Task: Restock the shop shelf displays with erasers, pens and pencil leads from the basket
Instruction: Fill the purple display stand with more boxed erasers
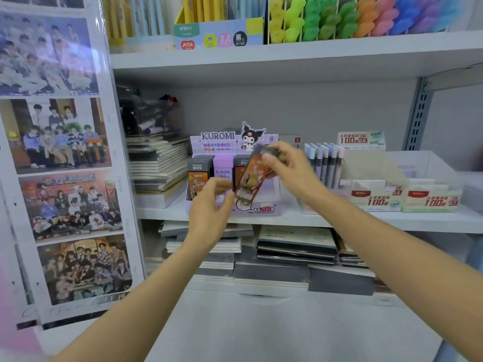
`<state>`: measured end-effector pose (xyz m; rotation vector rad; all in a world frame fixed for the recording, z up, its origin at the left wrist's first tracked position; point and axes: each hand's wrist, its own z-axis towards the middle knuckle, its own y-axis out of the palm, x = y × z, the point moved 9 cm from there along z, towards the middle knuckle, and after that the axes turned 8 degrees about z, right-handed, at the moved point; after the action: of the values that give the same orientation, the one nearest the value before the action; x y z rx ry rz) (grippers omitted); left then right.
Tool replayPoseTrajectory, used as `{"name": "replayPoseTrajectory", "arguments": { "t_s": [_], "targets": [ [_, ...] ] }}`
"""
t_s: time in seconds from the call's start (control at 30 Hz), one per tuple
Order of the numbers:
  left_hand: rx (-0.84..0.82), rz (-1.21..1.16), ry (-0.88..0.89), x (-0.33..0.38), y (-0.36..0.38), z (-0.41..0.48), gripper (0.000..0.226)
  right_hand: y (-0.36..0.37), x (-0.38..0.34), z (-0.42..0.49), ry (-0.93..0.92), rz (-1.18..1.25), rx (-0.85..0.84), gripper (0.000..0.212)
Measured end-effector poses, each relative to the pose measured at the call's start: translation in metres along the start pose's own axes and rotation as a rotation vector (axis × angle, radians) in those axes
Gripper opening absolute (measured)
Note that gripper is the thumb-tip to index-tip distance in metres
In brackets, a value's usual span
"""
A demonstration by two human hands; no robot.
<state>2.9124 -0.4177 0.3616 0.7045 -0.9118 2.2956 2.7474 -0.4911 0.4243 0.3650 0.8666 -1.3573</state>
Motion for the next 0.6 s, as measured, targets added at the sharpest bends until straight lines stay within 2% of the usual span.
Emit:
{"name": "replayPoseTrajectory", "arguments": {
  "t_s": [0.1,0.17,0.23,0.47,0.6],
  "targets": [
    [-0.095,0.361,0.205,0.003,0.013,-0.005,0.048,-0.03,-0.006,0.01,-0.048,-0.009,0.164,0.013],
    [-0.188,0.576,0.28,-0.005,0.028,-0.011,0.063,-0.031,-0.006,0.015,-0.068,-0.059,0.176,0.011],
    [-0.207,0.757,0.324,-0.012,0.036,-0.015,0.069,-0.02,-0.001,0.016,-0.061,-0.093,0.14,0.01],
    [-0.164,0.804,0.385,-0.014,0.036,-0.015,0.067,0.008,0.016,0.017,-0.062,-0.349,-0.006,0.018],
    [-0.159,0.82,0.379,-0.015,0.037,-0.016,0.068,0.011,0.013,0.028,-0.056,-0.461,-0.113,0.013]
  ]
}}
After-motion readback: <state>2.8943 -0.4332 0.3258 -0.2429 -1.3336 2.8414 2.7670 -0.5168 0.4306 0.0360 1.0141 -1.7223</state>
